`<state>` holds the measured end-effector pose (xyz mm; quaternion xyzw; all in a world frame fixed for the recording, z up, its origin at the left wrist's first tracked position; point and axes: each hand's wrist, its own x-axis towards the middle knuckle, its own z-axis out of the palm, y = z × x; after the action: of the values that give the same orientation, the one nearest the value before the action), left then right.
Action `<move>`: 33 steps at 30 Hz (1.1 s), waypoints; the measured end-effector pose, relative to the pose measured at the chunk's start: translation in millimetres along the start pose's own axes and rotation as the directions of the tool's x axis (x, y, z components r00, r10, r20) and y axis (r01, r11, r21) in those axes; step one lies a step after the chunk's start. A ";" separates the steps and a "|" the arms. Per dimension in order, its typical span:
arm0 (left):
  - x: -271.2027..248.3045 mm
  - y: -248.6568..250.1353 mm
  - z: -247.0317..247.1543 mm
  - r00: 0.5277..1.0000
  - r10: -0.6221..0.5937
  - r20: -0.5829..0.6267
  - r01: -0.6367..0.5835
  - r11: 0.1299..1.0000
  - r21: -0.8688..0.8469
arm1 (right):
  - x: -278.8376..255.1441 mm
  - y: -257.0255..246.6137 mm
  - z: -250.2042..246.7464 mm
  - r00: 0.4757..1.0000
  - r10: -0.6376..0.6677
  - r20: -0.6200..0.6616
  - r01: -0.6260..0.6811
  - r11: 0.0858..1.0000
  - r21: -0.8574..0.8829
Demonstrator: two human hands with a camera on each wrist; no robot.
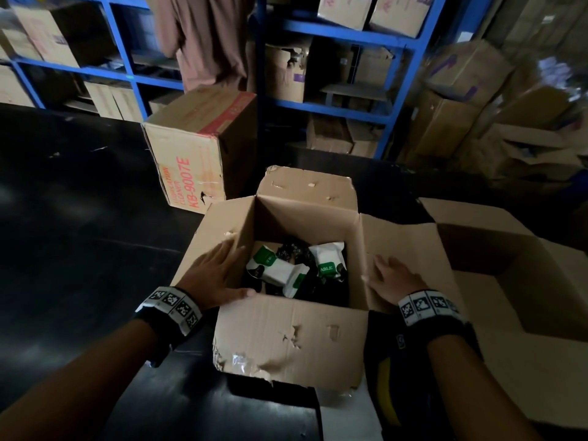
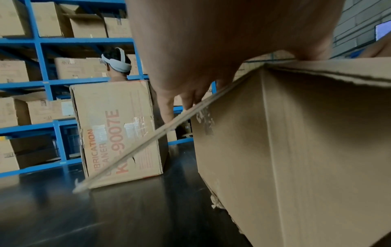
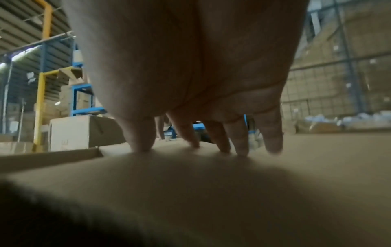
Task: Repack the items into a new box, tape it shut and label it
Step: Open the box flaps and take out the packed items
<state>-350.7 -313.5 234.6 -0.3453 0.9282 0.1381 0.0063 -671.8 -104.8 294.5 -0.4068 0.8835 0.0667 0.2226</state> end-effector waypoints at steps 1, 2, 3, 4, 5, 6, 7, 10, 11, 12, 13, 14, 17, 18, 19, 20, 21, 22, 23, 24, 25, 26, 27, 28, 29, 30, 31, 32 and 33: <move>0.0 1.3 -4.2 1.000 -0.002 0.014 0.002 1.000 0.021 | 3.1 -3.8 0.1 1.000 -0.010 -0.011 0.010 0.999 0.043; 0.0 4.0 -10.4 1.000 -0.002 0.029 0.000 0.999 0.038 | 5.4 -7.5 -1.8 0.999 -0.018 -0.044 0.020 0.998 0.053; 0.9 8.3 -18.6 0.999 0.002 0.043 -0.004 0.999 0.051 | 8.1 -11.6 -6.2 0.995 -0.035 -0.093 0.038 0.999 0.035; 2.5 14.5 -27.9 0.999 0.011 0.048 -0.014 0.998 0.061 | 11.2 -16.3 -11.9 0.987 -0.062 -0.146 0.064 0.998 0.010; 4.9 22.3 -37.2 0.999 0.027 0.034 -0.029 0.997 0.065 | 14.6 -22.0 -18.2 0.977 -0.097 -0.191 0.099 0.995 0.000; 8.3 30.8 -45.7 0.999 0.046 0.005 -0.046 0.997 0.063 | 19.2 -29.2 -23.9 0.966 -0.128 -0.223 0.134 0.991 0.012; 13.5 40.1 -53.2 0.997 0.067 -0.028 -0.065 0.996 0.058 | 25.1 -37.8 -28.5 0.959 -0.151 -0.240 0.166 0.985 0.043; 41.9 63.7 -69.5 0.993 0.084 -0.080 -0.082 0.996 0.024 | 49.7 -66.3 -36.5 0.950 -0.178 -0.255 0.236 0.946 0.220; 56.7 69.4 -72.3 0.993 0.077 -0.092 -0.077 0.997 0.005 | 59.5 -75.5 -36.8 0.952 -0.184 -0.246 0.250 0.929 0.271; 72.1 75.0 -74.4 0.992 0.068 -0.105 -0.070 0.997 -0.018 | 69.6 -84.2 -36.2 0.956 -0.188 -0.225 0.252 0.917 0.308; 88.0 79.7 -74.8 0.992 0.054 -0.112 -0.059 0.997 -0.045 | 79.4 -92.0 -35.4 0.962 -0.187 -0.199 0.245 0.913 0.326; 103.2 83.9 -73.4 0.993 0.038 -0.116 -0.046 0.997 -0.068 | 90.3 -98.9 -33.3 0.968 -0.181 -0.175 0.231 0.914 0.333; 140.0 96.4 -59.3 0.996 -0.055 -0.069 0.048 0.994 -0.097 | 119.0 -112.8 -23.3 0.982 -0.158 -0.101 0.184 0.919 0.350; 148.9 99.4 -53.0 0.995 -0.088 -0.039 0.083 0.989 -0.122 | 127.1 -115.2 -17.9 0.986 -0.145 -0.086 0.167 0.919 0.357; 156.2 100.6 -44.9 0.993 -0.116 0.007 0.115 0.981 -0.158 | 134.1 -116.1 -11.9 0.989 -0.126 -0.078 0.146 0.922 0.360; 162.3 99.5 -34.6 0.989 -0.134 0.056 0.142 0.972 -0.189 | 140.9 -115.0 -4.7 0.991 -0.106 -0.083 0.130 0.919 0.372; 167.1 97.6 -23.9 0.984 -0.141 0.111 0.162 0.965 -0.207 | 145.0 -113.2 2.3 0.992 -0.086 -0.092 0.115 0.918 0.379; 170.9 95.6 -13.3 0.978 -0.145 0.151 0.174 0.963 -0.206 | 150.4 -110.4 10.3 0.993 -0.066 -0.099 0.099 0.914 0.393; 174.4 92.9 -2.3 0.970 -0.155 0.188 0.190 0.964 -0.185 | 155.5 -106.7 19.0 0.995 -0.036 -0.089 0.068 0.920 0.387; 177.3 89.2 9.4 0.957 -0.179 0.229 0.217 0.965 -0.151 | 161.0 -103.0 27.3 0.997 -0.009 -0.081 0.040 0.923 0.383; 177.0 88.5 15.1 0.943 -0.214 0.253 0.248 0.963 -0.110 | 165.0 -100.1 34.4 0.997 0.011 -0.071 0.015 0.935 0.354; 177.8 84.6 24.6 0.932 -0.243 0.268 0.270 0.960 -0.068 | 168.8 -97.7 41.4 0.997 0.020 -0.071 0.004 0.945 0.328; 176.8 79.6 34.0 0.927 -0.253 0.277 0.269 0.963 -0.022 | 171.3 -96.4 46.2 0.997 0.028 -0.069 -0.007 0.957 0.291; 175.8 75.7 44.6 0.918 -0.270 0.290 0.283 0.959 -0.001 | 175.6 -95.0 52.2 0.996 0.033 -0.079 -0.011 0.963 0.270; 175.7 70.6 57.6 0.908 -0.271 0.321 0.278 0.960 0.027 | 180.1 -94.2 57.5 0.995 0.037 -0.088 -0.014 0.968 0.251; 172.8 67.9 66.5 0.887 -0.273 0.373 0.278 0.960 0.042 | 185.6 -93.1 63.5 0.995 0.036 -0.094 -0.011 0.967 0.253; 170.6 67.6 73.1 0.877 -0.267 0.399 0.256 0.963 0.081 | 188.4 -93.4 66.6 0.995 0.043 -0.085 -0.020 0.966 0.257; 171.4 68.2 80.8 0.869 -0.288 0.402 0.279 0.957 0.083 | 191.9 -93.5 68.8 0.995 0.058 -0.083 -0.033 0.963 0.269; 173.1 69.0 84.9 0.864 -0.310 0.396 0.295 0.950 0.101 | 194.6 -93.1 71.6 0.994 0.079 -0.072 -0.057 0.963 0.264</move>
<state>-534.0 -352.2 151.9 -0.4499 0.8431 0.1873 0.2274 -688.8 -278.9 149.5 -0.3457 0.9064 -0.0597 0.2354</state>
